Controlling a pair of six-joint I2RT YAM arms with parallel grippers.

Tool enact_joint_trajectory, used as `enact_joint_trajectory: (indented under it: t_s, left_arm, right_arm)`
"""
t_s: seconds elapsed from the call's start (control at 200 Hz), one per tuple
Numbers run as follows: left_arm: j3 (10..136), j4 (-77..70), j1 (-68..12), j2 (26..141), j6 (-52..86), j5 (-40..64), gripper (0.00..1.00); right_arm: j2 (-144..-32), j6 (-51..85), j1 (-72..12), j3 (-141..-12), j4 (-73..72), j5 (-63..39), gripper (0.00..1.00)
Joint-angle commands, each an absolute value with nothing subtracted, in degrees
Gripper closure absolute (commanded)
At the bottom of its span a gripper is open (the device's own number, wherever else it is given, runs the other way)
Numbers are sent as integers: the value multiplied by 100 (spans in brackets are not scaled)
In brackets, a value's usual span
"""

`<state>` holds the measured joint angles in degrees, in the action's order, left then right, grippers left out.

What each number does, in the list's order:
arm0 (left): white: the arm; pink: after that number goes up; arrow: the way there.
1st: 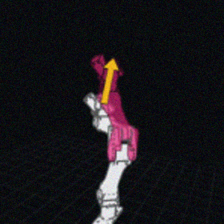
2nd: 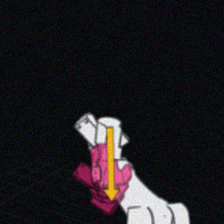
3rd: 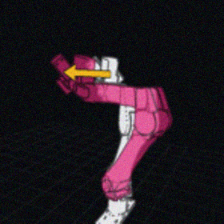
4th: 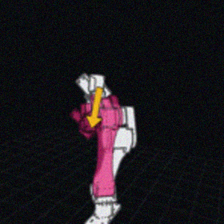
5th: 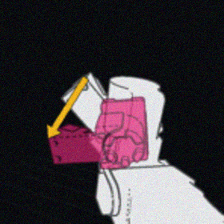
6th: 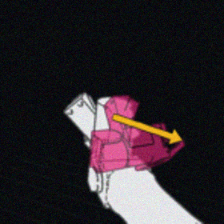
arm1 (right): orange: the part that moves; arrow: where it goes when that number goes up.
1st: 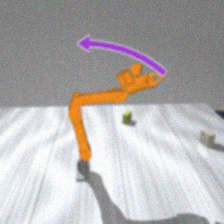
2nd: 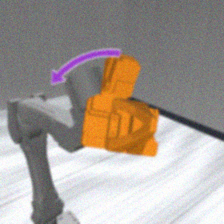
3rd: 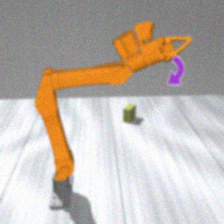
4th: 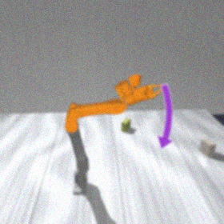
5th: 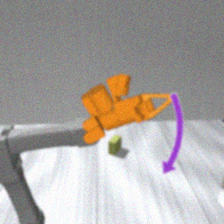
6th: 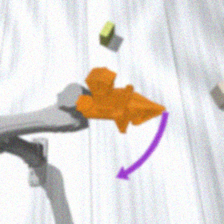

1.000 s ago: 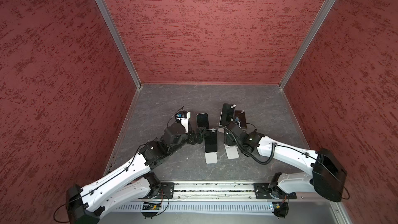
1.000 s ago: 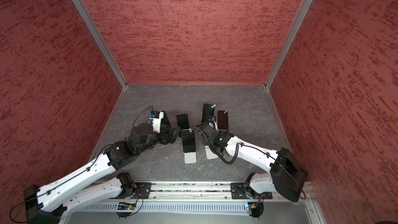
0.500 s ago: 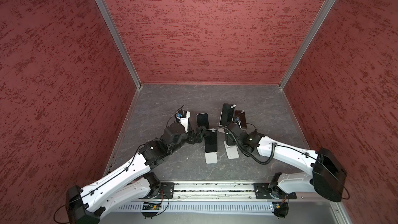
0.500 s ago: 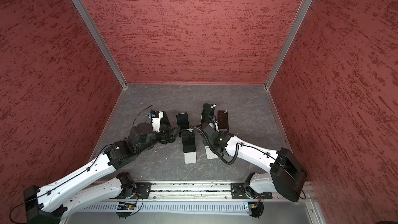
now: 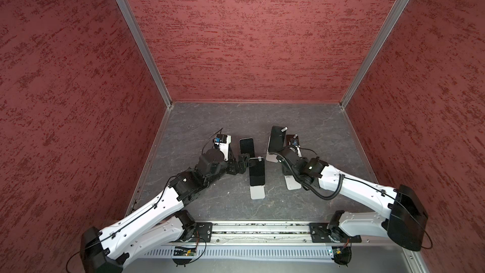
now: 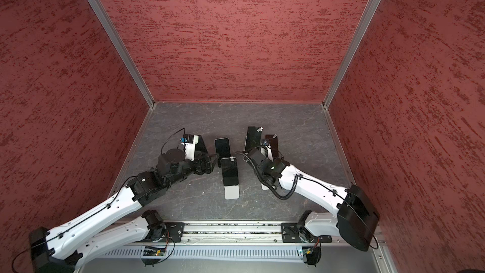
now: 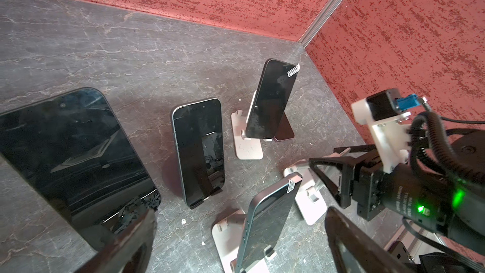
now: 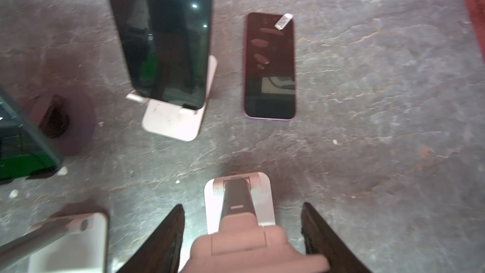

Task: Remove the phone from the phone stand
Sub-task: Pick up the phone stand from the bottom-center of the table, then place the phone stand at the top-right of the table.

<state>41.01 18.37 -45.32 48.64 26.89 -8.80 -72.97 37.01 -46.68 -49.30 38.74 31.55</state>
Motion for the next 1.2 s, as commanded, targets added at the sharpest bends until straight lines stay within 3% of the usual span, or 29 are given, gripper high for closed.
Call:
enact_joint_trajectory:
  t_s: [0.0,0.256,0.511,0.912,1.197]
  left_arm:
    - [4017,1663,-4458,4816,2575,-775,1]
    - [3911,1453,-4318,4782,2552,-605,1]
    - [3966,1460,-4298,4790,2405,-531,1]
    - [4026,1609,-4254,4716,2347,-702,1]
    - [4009,1499,-4226,4685,2259,-730,1]
  right_arm:
    - [-6991,3551,-4334,-4963,4087,3504,44]
    - [-6592,2665,-3098,-4894,3600,3056,44]
    - [-7287,1730,-1994,-5489,2984,2589,45]
    - [-8471,1068,-1047,-6449,2118,2126,45]
    - [-9481,743,-828,-7084,1429,2056,45]
